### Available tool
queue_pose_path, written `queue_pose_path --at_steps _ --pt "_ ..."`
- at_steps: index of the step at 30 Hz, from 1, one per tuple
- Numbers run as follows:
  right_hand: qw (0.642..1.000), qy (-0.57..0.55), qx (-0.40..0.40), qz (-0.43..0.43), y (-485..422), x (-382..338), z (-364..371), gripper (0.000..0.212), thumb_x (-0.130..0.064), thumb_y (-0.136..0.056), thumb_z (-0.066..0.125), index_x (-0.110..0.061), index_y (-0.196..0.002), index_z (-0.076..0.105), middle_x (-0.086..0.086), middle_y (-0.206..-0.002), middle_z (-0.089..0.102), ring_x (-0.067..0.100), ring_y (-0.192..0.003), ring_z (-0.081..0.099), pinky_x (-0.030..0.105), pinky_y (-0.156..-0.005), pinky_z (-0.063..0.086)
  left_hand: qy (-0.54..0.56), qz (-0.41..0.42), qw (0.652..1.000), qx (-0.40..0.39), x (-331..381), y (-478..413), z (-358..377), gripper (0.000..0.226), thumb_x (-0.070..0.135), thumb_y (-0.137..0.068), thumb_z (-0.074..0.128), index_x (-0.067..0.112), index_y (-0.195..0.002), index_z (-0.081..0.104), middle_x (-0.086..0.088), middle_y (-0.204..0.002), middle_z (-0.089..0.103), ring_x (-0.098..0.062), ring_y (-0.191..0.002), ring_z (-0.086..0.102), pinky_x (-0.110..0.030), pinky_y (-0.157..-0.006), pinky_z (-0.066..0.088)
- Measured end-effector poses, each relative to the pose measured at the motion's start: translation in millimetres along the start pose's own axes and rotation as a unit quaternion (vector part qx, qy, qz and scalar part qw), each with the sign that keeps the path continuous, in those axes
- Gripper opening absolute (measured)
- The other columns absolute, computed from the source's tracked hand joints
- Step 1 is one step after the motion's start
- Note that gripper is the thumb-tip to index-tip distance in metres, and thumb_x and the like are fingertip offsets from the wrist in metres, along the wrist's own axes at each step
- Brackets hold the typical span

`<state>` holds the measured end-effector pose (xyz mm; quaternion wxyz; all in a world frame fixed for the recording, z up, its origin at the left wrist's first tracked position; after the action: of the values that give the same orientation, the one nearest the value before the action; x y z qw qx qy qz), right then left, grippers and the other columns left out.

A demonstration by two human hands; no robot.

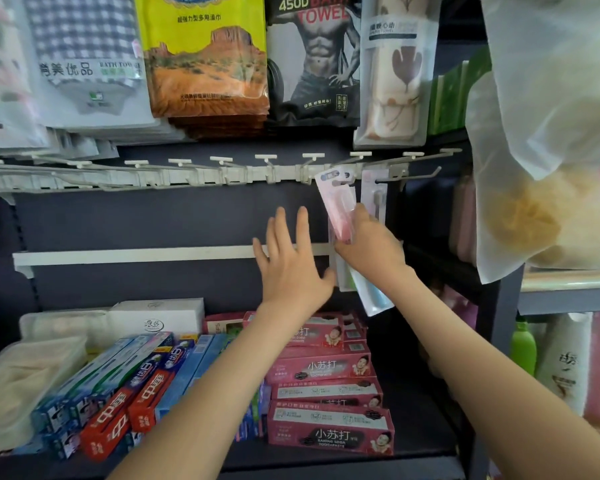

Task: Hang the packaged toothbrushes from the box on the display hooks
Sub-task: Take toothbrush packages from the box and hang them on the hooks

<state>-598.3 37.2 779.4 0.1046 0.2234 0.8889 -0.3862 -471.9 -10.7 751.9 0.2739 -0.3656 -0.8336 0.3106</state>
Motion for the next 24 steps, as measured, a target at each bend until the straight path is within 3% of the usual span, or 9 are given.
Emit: queue_pose_path --at_steps 3,7,12,17,24 --pt "0.998 0.063 0.006 -0.001 -7.5 4.7 -1.0 0.060 -0.034 -0.093 0.053 -0.005 -0.139 0.028 0.015 -0.121 0.054 0.034 -0.108 0.052 0.042 -0.072 0.049 -0.030 0.004 0.999 0.042 -4.7 -16.2 -17.7 0.094 0.042 -0.089 0.056 0.020 -0.153 -0.009 -0.013 -0.159 -0.016 -0.031 -0.147 -0.011 -0.052 -0.116 -0.006" --pt "0.997 0.068 0.007 0.016 -9.8 -2.1 10.0 0.072 -0.032 -0.095 0.051 -0.001 -0.148 0.015 0.017 -0.127 0.052 0.033 -0.109 0.054 0.038 -0.070 0.045 -0.028 0.003 0.999 0.038 -4.7 -28.5 -23.9 0.094 0.039 -0.090 0.058 0.021 -0.154 -0.010 -0.013 -0.159 -0.016 -0.031 -0.147 -0.010 -0.051 -0.117 -0.004" --pt "0.995 0.072 0.007 0.064 -6.3 -4.0 17.2 0.078 -0.035 -0.096 0.049 -0.001 -0.150 0.004 0.017 -0.142 0.040 0.032 -0.125 0.043 0.043 -0.089 0.048 -0.006 0.047 0.998 0.049 2.8 -36.5 -29.8 0.093 0.031 -0.091 0.059 0.020 -0.154 -0.009 -0.013 -0.160 -0.011 -0.029 -0.148 -0.007 -0.049 -0.119 0.000" --pt "0.994 0.055 0.009 0.095 -0.7 13.0 10.3 0.079 -0.037 -0.096 0.049 0.000 -0.150 0.005 0.018 -0.144 0.037 0.032 -0.128 0.040 0.044 -0.091 0.044 0.023 0.118 0.992 0.036 12.2 -46.7 -33.1 0.082 0.022 -0.093 0.055 0.008 -0.154 0.001 -0.007 -0.162 -0.001 -0.022 -0.149 -0.001 -0.042 -0.121 0.002" --pt "0.994 0.016 -0.021 0.109 -11.2 7.0 20.4 0.077 -0.038 -0.097 0.050 0.002 -0.149 0.009 0.020 -0.139 0.043 0.034 -0.121 0.050 0.042 -0.087 0.048 0.016 0.127 0.992 0.004 13.7 -49.0 -14.7 0.078 0.022 -0.094 0.054 0.007 -0.154 0.005 -0.006 -0.162 -0.002 -0.020 -0.149 -0.003 -0.040 -0.121 0.000"
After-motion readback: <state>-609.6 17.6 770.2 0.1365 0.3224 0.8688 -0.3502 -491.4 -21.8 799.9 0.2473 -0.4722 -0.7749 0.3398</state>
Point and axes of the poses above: each hand's wrist, its own y-axis away from the middle knuckle, its own z-axis out of the palm, x = y × z, the point moved 6 cm from there along -y, towards the middle knuckle
